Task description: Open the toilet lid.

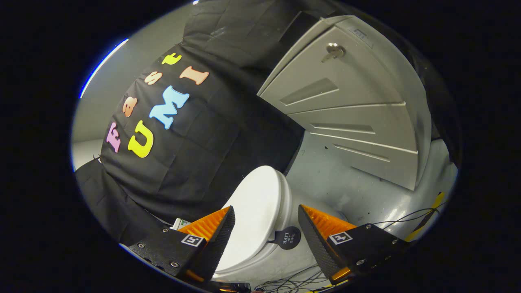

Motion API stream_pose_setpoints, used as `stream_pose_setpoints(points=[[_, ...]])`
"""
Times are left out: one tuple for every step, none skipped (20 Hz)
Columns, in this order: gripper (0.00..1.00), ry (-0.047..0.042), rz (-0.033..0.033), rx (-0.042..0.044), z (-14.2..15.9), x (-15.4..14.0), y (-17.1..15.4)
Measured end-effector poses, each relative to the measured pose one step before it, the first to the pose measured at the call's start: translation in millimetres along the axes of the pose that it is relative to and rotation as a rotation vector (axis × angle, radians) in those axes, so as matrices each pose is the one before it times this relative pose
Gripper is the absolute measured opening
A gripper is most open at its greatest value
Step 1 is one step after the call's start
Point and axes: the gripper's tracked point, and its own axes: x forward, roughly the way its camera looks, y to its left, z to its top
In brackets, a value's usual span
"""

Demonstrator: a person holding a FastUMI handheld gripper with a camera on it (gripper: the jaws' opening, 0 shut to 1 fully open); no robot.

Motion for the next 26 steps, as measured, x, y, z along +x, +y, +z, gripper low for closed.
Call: stream_pose_setpoints(points=[[0.96,0.0134,-0.00781,0.01688,-5.64,1.86,-7.06],[0.96,0.01498,-0.00978,0.01817,-6.42,0.83,-5.09],[0.96,0.01342,-0.00461,0.0178,-7.21,2.89,-5.1],[0.95,0.00705,-0.00863,0.01817,-4.11,3.12,-5.36],[0.95,0.01953,0.0011,0.01786,-5.52,1.66,-3.38],[0.94,0.01975,0.00176,0.01757,-5.98,-0.8,-1.65],[0.93,0.02308,0.00527,0.01525,-5.36,-0.29,-1.9],[0.86,0.01849,0.00313,0.01228,-5.66,0.12,-2.48],[0.82,0.01608,-0.00202,0.00603,-3.9,2.15,-2.44],[0.76,0.01019,-0.00549,0.00215,-4.72,3.46,0.11],[0.72,0.00884,-0.00655,0.00539,-2.1,2.98,-2.04],[0.66,0.01225,0.00466,0.00985,-3.24,-1.64,-1.07],[0.6,0.00304,0.00661,0.00839,-1.4,-2.4,-0.14],[0.54,0.00134,0.007,0.00352,0.59,0.63,1.91],[0.49,0.00202,0.01398,0.00519,1.7,-0.13,3.54],[0.39,0.00203,0.01333,0.00059,0.13,0.11,2.66],[0.34,0.00394,0.0125,0.00049,-0.78,0.31,3.18],[0.24,-0.00159,-0.0027,-0.00714,1.04,1.65,-1.52],[0.21,-0.00263,-0.00527,0.00668,2.17,1.22,-0.55],[0.18,-0.0125,-0.00131,-0.00563,3.07,0.56,1.6],[0.15,-0.00291,0.00664,-0.0102,0.9,-2.11,2.56],[0.07,0.00224,0.00002,0.00065,-0.64,-1.07,0.63],[0.05,-0.00387,-0.0071,0.00342,1.92,0.04,0.95],[0.02,-0.00951,-0.00954,-0.00039,3.11,3.14,0.32],[0.02,-0.01117,-0.01087,-0.00497,0.79,1.78,0.7],[0.02,-0.00783,-0.01381,-0.00408,2.35,2.56,0.25]])
